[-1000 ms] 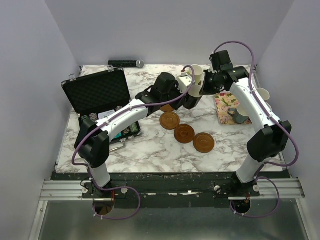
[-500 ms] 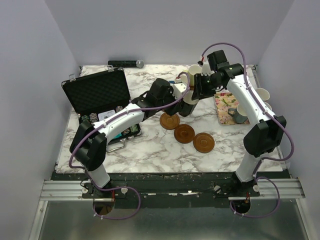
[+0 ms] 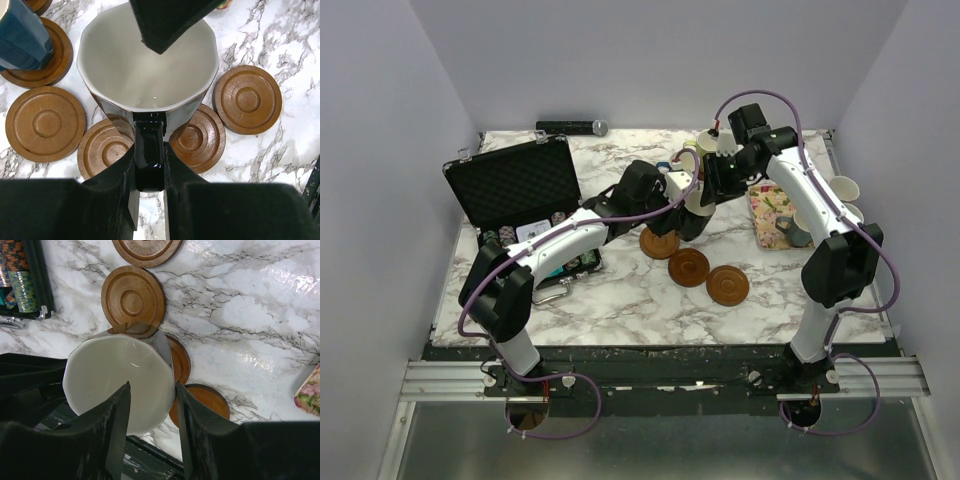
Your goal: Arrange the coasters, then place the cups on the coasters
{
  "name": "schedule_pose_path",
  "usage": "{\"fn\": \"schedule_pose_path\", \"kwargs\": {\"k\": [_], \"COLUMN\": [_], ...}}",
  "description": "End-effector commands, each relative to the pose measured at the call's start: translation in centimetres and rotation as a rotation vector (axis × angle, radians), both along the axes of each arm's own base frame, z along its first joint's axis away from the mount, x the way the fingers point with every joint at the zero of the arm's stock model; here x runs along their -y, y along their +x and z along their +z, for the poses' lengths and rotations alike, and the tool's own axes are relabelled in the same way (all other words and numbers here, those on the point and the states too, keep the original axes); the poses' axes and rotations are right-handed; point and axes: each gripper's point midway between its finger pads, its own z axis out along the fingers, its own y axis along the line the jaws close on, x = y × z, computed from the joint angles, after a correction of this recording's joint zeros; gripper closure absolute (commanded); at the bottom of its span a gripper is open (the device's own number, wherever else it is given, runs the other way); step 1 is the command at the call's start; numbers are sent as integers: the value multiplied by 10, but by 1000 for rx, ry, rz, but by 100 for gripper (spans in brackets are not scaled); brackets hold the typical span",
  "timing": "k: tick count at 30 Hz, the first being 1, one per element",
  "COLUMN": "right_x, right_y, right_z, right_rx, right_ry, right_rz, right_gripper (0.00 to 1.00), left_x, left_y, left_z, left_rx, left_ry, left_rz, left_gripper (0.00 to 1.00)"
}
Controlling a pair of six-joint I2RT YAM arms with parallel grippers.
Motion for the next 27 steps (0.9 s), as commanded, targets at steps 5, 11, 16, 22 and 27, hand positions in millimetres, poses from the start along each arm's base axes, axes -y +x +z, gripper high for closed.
{"fn": "schedule_pose_path", "kwargs": {"k": [5, 11, 16, 22, 27], "right_x": [-4, 6, 7, 1, -5], "right_y": [10, 6, 2, 1, 4], "right_z": [1, -15, -22, -25, -16], "right_rx": [25, 0, -16, -43, -28], "right_ry": [-11, -72, -79, -52, -23], "right_rz": [6, 2, 13, 30, 43], "right_gripper": [50, 50, 50, 55, 96], "left_x": [15, 12, 12, 11, 6], "left_y": [-8, -6, -5, -3, 5], "left_z": [54, 57, 56, 55, 52], "left_rx": [116, 136, 136, 137, 116], "left_ry": [-128, -132, -137, -137, -133], "left_rz": [-73, -47, -36, -23, 45], "left_gripper": [100, 100, 100, 100, 100]}}
